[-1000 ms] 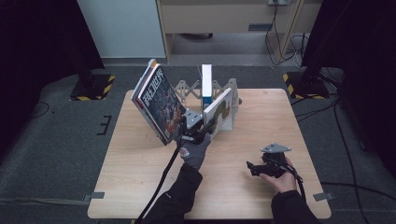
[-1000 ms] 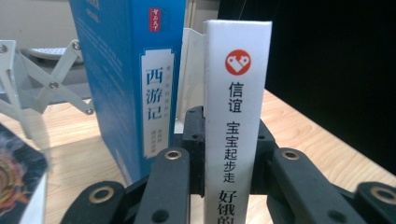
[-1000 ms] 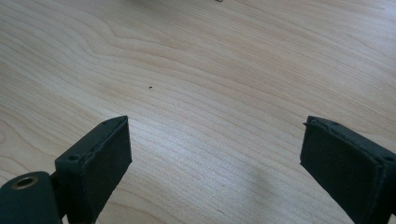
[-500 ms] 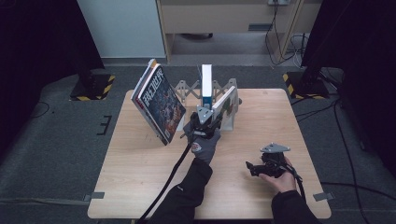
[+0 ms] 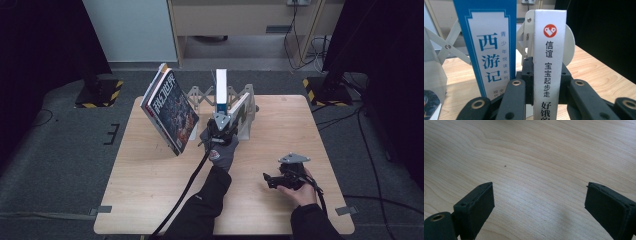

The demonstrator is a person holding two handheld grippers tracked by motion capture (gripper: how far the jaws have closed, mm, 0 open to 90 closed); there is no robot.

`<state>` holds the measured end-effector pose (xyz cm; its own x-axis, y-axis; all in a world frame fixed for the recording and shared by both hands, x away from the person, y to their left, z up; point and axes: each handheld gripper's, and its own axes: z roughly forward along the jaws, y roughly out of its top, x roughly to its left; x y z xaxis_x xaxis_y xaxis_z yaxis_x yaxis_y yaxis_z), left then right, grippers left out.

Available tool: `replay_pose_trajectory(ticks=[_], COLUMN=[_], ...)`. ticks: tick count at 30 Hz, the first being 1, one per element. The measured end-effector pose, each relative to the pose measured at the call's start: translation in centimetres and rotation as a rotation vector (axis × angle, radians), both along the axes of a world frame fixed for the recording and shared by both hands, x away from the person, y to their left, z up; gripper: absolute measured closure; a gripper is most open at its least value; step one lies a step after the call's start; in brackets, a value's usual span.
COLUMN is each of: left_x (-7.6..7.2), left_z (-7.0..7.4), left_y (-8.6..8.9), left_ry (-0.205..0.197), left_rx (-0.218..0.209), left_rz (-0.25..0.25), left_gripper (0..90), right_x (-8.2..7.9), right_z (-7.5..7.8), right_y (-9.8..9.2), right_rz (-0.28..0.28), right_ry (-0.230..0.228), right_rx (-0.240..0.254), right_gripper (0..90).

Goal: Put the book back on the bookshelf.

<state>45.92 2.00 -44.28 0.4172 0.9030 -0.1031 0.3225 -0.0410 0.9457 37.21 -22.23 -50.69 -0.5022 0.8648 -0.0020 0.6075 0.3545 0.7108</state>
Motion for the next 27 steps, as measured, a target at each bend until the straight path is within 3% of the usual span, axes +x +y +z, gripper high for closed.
replay_pose_trajectory(ticks=[6, 17, 27], left_x=[0.5, 0.8, 0.5], left_z=[-0.9, -2.2, -4.3], left_y=[-0.6, -1.2, -1.1], left_ry=[-0.004, -0.007, 0.041], left_rx=[0.035, 0.009, 0.035], left_rz=[0.016, 0.006, -0.012], left_gripper=[74.3, 73.8, 72.6], right_x=[0.0, 0.0, 0.0], right_z=[0.0, 0.0, -0.1], right_y=[0.0, 0.0, 0.1], right_rz=[-0.002, -0.002, 0.0], right_ry=[0.001, 0.007, 0.012], right_rx=[0.002, 0.006, 0.001], right_gripper=[9.5, 9.7, 9.8])
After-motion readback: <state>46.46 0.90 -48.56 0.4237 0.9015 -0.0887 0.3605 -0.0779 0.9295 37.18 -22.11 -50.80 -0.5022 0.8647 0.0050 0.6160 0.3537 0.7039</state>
